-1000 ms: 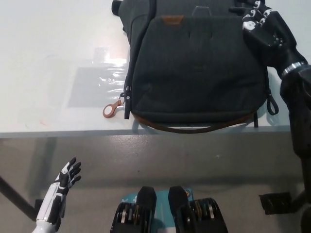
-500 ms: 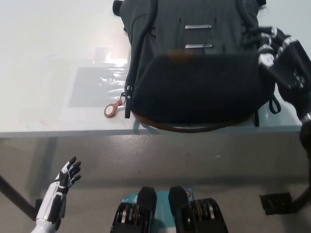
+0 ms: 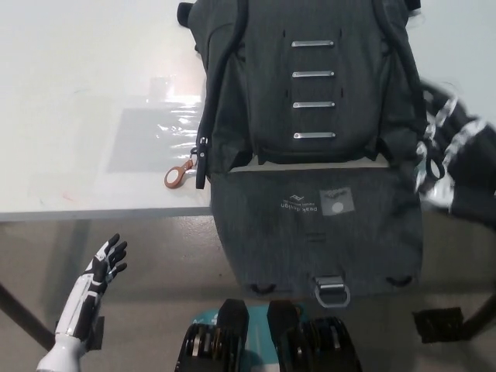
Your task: A bag is kept in the middle of the table with its flap loosely closed and the robot uses its right hand to adjust it and opens it
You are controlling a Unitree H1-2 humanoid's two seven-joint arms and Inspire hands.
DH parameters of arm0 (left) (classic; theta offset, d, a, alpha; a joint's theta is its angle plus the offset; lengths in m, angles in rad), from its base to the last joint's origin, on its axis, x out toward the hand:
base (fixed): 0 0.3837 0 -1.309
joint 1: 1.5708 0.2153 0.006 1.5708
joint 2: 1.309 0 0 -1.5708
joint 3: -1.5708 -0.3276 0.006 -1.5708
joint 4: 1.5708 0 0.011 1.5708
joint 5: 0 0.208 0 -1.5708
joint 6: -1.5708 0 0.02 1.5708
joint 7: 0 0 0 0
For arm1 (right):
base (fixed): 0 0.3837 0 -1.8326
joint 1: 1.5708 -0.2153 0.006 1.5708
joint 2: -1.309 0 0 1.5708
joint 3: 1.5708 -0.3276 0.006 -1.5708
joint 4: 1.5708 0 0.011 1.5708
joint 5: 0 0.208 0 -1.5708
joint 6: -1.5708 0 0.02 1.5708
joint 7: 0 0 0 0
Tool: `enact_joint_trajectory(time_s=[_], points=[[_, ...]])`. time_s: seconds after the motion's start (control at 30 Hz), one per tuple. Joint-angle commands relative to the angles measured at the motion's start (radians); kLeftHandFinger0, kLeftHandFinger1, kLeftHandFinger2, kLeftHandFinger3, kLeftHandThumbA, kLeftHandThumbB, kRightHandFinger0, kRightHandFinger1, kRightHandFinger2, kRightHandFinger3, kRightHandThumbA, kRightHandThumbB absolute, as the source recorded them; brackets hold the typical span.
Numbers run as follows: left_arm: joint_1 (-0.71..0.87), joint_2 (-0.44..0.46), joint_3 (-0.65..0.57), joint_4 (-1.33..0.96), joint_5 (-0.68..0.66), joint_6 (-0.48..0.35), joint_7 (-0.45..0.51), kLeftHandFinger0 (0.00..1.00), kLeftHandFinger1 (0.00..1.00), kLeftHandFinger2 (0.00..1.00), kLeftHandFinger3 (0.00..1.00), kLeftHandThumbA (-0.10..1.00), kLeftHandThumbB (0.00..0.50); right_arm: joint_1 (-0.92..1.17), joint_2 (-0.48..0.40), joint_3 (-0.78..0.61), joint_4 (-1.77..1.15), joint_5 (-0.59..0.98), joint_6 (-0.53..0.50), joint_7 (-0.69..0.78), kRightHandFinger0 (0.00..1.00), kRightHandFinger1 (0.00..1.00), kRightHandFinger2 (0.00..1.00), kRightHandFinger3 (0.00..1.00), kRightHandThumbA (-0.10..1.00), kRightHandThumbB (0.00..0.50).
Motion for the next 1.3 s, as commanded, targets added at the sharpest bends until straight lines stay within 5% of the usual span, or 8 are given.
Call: enact_joint_trajectory(time_s=[0.0, 0.17, 0.37, 0.43, 0.87, 1.17, 1.2, 1.27], points=[[-0.031, 0.023, 0.000, 0.000, 0.016, -0.015, 0.001, 1.00, 1.00, 1.00, 1.00, 1.00, 0.480, 0.002, -0.043, 0.028, 0.010, 0.040, -0.069, 0.121, 1.00, 1.00, 1.00, 1.00, 1.00, 0.458], [-0.034, 0.024, 0.001, -0.005, 0.006, -0.004, -0.006, 1.00, 1.00, 1.00, 1.00, 1.00, 0.476, 0.016, -0.046, 0.021, 0.017, 0.051, -0.062, 0.133, 1.00, 1.00, 1.00, 1.00, 1.00, 0.500], [-0.048, 0.024, -0.003, 0.002, 0.012, -0.004, -0.004, 1.00, 1.00, 1.00, 1.00, 1.00, 0.476, 0.066, -0.010, -0.027, 0.029, 0.071, -0.085, 0.114, 1.00, 1.00, 1.00, 1.00, 1.00, 0.471], [-0.052, 0.025, -0.004, 0.005, 0.013, -0.007, -0.005, 1.00, 1.00, 1.00, 1.00, 1.00, 0.474, 0.107, 0.014, -0.055, 0.034, 0.061, -0.136, 0.100, 1.00, 1.00, 1.00, 1.00, 1.00, 0.429], [-0.056, 0.035, -0.007, -0.002, 0.022, 0.000, -0.006, 1.00, 1.00, 1.00, 1.00, 1.00, 0.470, 0.427, 0.308, -0.206, 0.108, -0.044, -0.487, -0.002, 1.00, 1.00, 1.00, 1.00, 1.00, 0.468], [-0.062, 0.037, -0.010, 0.006, 0.015, -0.002, -0.014, 1.00, 1.00, 1.00, 1.00, 1.00, 0.463, 0.503, 0.398, -0.128, 0.252, -0.144, -0.592, 0.009, 1.00, 1.00, 1.00, 1.00, 1.00, 0.358], [-0.066, 0.035, -0.012, 0.009, 0.015, -0.002, -0.014, 1.00, 1.00, 1.00, 1.00, 1.00, 0.464, 0.506, 0.407, -0.112, 0.270, -0.164, -0.598, 0.002, 1.00, 1.00, 1.00, 1.00, 1.00, 0.292], [-0.065, 0.033, -0.015, 0.010, 0.014, -0.001, -0.016, 1.00, 1.00, 1.00, 1.00, 1.00, 0.461, 0.512, 0.436, -0.071, 0.310, -0.167, -0.598, 0.014, 1.00, 1.00, 1.00, 1.00, 1.00, 0.279]])
